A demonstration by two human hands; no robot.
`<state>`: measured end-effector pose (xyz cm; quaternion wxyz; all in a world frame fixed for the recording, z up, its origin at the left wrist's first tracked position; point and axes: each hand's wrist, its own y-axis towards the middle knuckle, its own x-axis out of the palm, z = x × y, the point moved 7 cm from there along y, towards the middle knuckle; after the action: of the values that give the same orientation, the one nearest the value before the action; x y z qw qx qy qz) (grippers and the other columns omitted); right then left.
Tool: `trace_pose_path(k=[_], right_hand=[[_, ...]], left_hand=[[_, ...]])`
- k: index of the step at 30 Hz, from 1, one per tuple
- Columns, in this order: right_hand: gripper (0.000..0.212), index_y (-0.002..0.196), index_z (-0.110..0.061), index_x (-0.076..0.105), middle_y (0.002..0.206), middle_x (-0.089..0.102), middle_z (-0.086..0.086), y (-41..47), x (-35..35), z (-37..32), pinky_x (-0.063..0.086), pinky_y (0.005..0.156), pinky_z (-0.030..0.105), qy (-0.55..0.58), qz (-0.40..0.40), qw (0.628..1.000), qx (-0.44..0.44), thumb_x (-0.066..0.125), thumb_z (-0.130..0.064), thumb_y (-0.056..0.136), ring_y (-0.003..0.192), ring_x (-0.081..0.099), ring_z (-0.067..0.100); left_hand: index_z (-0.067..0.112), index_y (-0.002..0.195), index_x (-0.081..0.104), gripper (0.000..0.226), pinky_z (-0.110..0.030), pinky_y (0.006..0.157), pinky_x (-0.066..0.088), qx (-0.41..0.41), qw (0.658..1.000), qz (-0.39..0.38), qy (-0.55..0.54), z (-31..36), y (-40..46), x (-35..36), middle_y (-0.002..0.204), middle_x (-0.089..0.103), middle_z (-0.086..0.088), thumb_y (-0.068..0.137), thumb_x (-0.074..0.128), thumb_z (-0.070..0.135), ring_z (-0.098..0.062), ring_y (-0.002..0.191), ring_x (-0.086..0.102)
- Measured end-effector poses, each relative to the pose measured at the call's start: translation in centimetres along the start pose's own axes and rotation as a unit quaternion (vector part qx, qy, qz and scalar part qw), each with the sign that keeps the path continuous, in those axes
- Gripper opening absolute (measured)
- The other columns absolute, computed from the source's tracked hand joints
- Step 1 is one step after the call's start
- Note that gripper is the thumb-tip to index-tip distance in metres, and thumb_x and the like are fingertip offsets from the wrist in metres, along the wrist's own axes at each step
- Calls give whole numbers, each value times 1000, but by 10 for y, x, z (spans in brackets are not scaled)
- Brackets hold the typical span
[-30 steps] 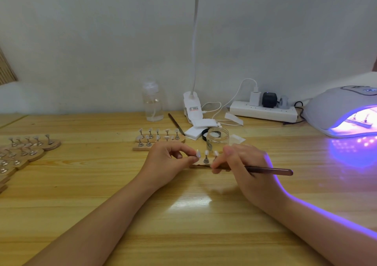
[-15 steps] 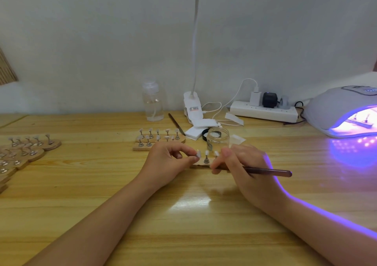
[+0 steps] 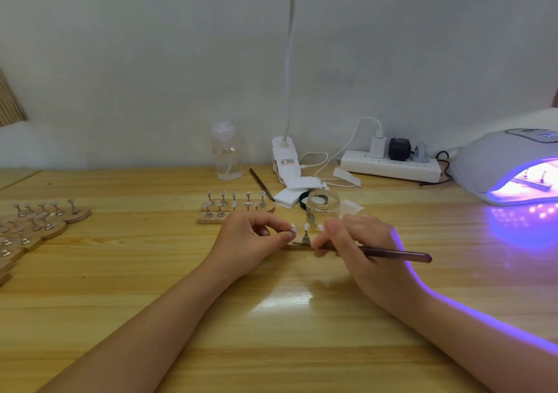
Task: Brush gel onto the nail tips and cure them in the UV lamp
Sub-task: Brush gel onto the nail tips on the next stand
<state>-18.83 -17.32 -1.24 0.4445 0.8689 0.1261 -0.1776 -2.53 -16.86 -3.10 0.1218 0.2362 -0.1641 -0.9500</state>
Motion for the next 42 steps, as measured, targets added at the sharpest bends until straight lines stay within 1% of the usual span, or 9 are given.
trace_pose_path(k=[11, 16, 19, 24, 27, 31, 35, 39, 42], right_hand=[[41, 79, -26, 69, 72, 67, -13, 1, -3, 7, 48, 70, 25, 23, 9, 998, 59, 34, -45, 89, 75, 62, 3], [42, 71, -18, 70, 64, 67, -11, 1, -3, 3, 44, 71, 16, 40, 9, 999, 32, 39, -40, 88, 67, 62, 0], [38, 78, -20, 70, 71, 68, -10, 2, -3, 3, 46, 70, 23, 17, 3, 999, 37, 41, -42, 86, 73, 61, 4], [44, 69, -17, 71, 61, 67, -7, 0, -2, 8, 47, 72, 18, 71, 17, 996, 59, 39, -42, 87, 66, 63, 0], [44, 79, -21, 71, 70, 66, -11, 1, -2, 8, 49, 70, 31, 28, 7, 998, 59, 35, -43, 89, 73, 61, 6], [45, 69, -23, 69, 63, 68, -7, 1, -1, 7, 45, 76, 19, 58, 13, 996, 59, 35, -43, 89, 68, 63, 2], [42, 78, -25, 70, 70, 66, -14, 2, -2, 7, 47, 70, 26, 19, 8, 998, 57, 34, -44, 89, 73, 61, 6], [46, 70, -20, 71, 63, 68, -8, 1, -2, 6, 46, 74, 21, 58, 11, 996, 60, 36, -42, 89, 66, 63, 2], [44, 79, -22, 70, 71, 66, -13, 2, -2, 6, 48, 71, 29, 13, 5, 998, 62, 34, -44, 88, 74, 61, 5]], left_hand=[[30, 64, 68, 20, -4, 46, 33, 4, 1000, 1, 9, -1, 1, -1, 44, 53, 21, 70, 77, 14, 4, 47, 45], [28, 65, 67, 20, -3, 48, 34, 21, 1000, -8, 18, 2, 1, 1, 50, 56, 26, 70, 76, 11, 5, 50, 45], [26, 66, 67, 19, -3, 49, 34, 28, 999, -15, 17, 3, 1, 2, 51, 56, 27, 70, 76, 9, 5, 50, 45], [29, 65, 66, 22, -3, 51, 34, 34, 999, -16, 25, 3, 1, 1, 55, 58, 29, 70, 76, 10, 5, 53, 45], [30, 65, 66, 22, -3, 52, 35, 36, 999, -16, 28, 3, 2, 1, 57, 59, 28, 70, 76, 11, 3, 54, 45], [31, 64, 66, 23, -4, 51, 35, 43, 999, -15, 24, 4, 1, 2, 56, 59, 28, 69, 77, 11, 2, 53, 45], [30, 64, 67, 21, -4, 52, 35, 36, 999, -9, 24, 3, 2, 1, 57, 60, 27, 69, 77, 12, 2, 53, 44], [32, 63, 67, 23, -4, 51, 34, 28, 999, -3, 17, 1, 2, 1, 59, 62, 25, 68, 78, 12, 1, 53, 44], [31, 64, 68, 22, -5, 50, 34, 25, 1000, -4, 11, 1, 3, 1, 59, 63, 24, 69, 77, 12, 0, 53, 44]])
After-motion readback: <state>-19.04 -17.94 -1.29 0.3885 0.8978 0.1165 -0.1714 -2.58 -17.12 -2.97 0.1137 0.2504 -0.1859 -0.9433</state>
